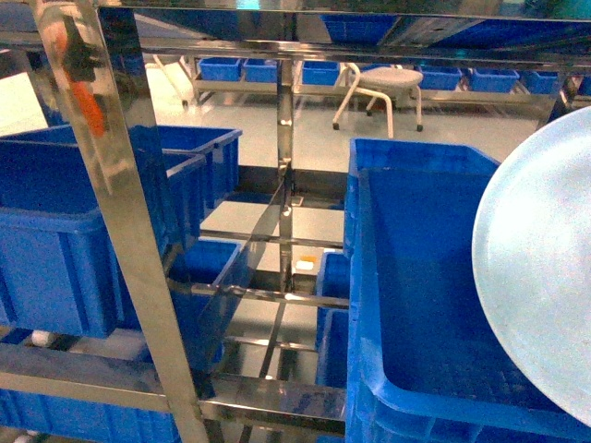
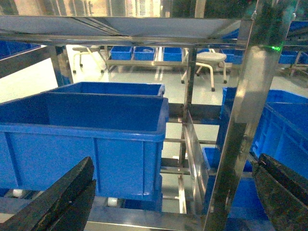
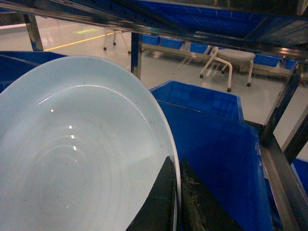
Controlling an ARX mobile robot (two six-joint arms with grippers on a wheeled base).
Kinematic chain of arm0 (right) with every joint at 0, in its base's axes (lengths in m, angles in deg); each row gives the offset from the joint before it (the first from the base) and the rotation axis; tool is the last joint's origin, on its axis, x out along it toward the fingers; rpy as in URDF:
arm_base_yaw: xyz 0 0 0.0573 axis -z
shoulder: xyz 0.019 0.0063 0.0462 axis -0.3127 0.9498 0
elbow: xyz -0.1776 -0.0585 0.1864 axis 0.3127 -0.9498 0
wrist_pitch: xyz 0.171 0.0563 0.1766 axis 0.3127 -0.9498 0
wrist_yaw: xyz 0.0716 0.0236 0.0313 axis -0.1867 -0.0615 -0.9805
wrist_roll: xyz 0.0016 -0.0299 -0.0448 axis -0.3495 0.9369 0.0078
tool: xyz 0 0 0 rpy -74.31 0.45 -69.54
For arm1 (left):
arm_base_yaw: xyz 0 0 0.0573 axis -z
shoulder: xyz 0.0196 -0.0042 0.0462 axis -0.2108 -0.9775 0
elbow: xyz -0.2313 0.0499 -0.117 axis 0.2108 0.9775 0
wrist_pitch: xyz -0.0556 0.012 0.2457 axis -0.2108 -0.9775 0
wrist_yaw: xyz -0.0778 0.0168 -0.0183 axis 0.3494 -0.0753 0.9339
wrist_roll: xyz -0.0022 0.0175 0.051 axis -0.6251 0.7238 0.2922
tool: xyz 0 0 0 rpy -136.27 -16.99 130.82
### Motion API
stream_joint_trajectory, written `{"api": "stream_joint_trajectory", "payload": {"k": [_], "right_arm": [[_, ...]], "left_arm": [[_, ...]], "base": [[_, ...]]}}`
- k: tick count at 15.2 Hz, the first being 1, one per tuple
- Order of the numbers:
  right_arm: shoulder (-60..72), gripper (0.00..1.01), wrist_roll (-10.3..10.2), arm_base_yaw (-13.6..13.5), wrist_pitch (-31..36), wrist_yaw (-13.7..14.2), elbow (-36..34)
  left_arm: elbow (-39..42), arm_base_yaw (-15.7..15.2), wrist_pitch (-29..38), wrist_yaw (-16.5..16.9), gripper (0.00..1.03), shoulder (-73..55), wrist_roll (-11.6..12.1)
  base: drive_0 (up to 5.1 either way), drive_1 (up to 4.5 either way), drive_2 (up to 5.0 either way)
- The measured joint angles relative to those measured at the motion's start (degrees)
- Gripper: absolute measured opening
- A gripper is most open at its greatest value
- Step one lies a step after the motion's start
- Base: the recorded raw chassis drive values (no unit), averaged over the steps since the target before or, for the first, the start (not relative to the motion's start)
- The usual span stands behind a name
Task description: Place blue tray on left shelf second layer neatly
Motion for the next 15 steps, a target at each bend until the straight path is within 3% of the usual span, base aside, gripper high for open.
{"api": "stream_joint_trajectory", "payload": {"k": [4,9,15], "right_arm": [[9.03,0.02,0.68,1.27,4.92,-0.72,3.96],[19.85,0.02,2.71,-0.04,10.73,-0.28,8.7],[26.95,0.02,4.76,-0.68,12.28,0.31,12.83]], "left_arm": [[0.0,0.0,0.0,0.0,0.98,0.0,0.0],[0.0,0.0,0.0,0.0,0.98,0.0,0.0],[0.0,0.0,-0.02,0.0,0.98,0.0,0.0]], "base": [[0.0,0.0,0.0],[0.0,0.0,0.0],[0.0,0.0,0.0]]}}
